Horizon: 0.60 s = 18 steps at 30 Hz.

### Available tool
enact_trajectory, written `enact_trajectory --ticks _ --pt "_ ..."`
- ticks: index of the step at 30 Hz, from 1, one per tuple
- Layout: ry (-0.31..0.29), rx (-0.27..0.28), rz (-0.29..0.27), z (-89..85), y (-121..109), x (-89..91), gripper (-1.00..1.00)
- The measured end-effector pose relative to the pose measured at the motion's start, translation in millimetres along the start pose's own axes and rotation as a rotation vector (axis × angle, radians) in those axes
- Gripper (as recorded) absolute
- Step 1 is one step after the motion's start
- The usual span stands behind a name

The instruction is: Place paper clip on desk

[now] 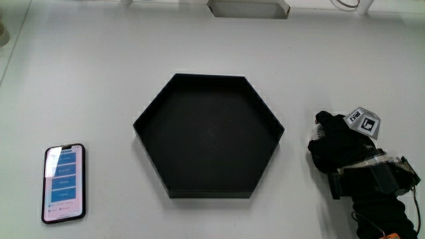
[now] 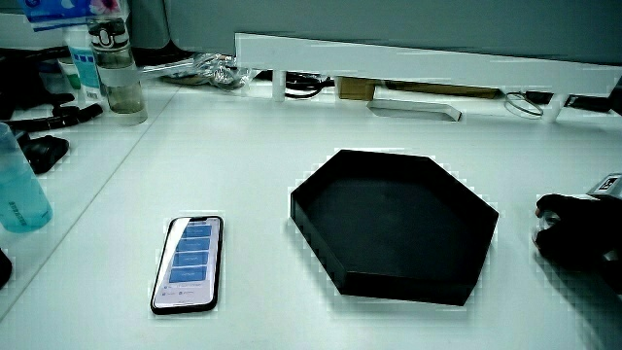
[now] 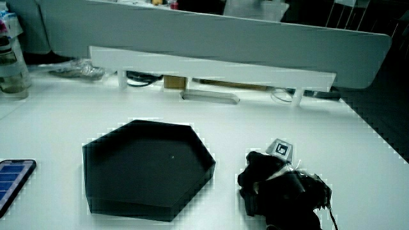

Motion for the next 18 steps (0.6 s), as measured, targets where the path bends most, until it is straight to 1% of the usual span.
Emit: enact_trajectory --ticks 1,2,3,4,5,6,7,8,9,10,11,12,13,14,15,16,17,18 --pt "-0.011 0.003 -0.003 0.4 -0.6 0.9 -1.0" --pt "-0.011 0.015 -0.005 1.3 -1.9 1.7 -1.0" --pt "-0.009 0.013 -0.015 2.4 -4.7 1.3 -1.0" --pt "-0.027 0.034 -0.026 3.9 -6.1 1.1 -1.0" --pt "-0.038 0.059 -0.022 6.1 -10.3 -0.3 -1.0" --pt "-0.032 0.113 -0.027 8.3 -14.4 0.1 -1.0" --pt "-0.023 0.156 -0.023 11.3 -18.4 0.6 -1.0" --pt "-0.003 0.165 -0.005 14.1 -23.6 -0.2 -1.0" --pt "0.006 0.21 0.003 16.6 -27.0 0.4 -1.0" --pt "0.005 0.232 0.003 19.0 -27.7 1.2 -1.0" --pt "0.012 0.236 0.009 21.4 -31.9 0.0 -1.0" --pt "0.036 0.235 0.02 22.2 -34.3 0.4 -1.0" --pt "0.025 0.254 0.013 23.3 -34.9 0.6 -1.0" --pt "0.023 0.235 0.022 23.9 -36.7 -0.9 -1.0" --pt "0.046 0.237 0.035 22.9 -37.3 -1.0 -1.0" --pt "0.021 0.244 0.026 22.0 -35.2 -1.0 -1.0" --pt "0.027 0.224 0.042 21.1 -35.4 -2.4 -1.0" --pt "0.037 0.242 0.031 19.6 -33.3 -0.5 -1.0"
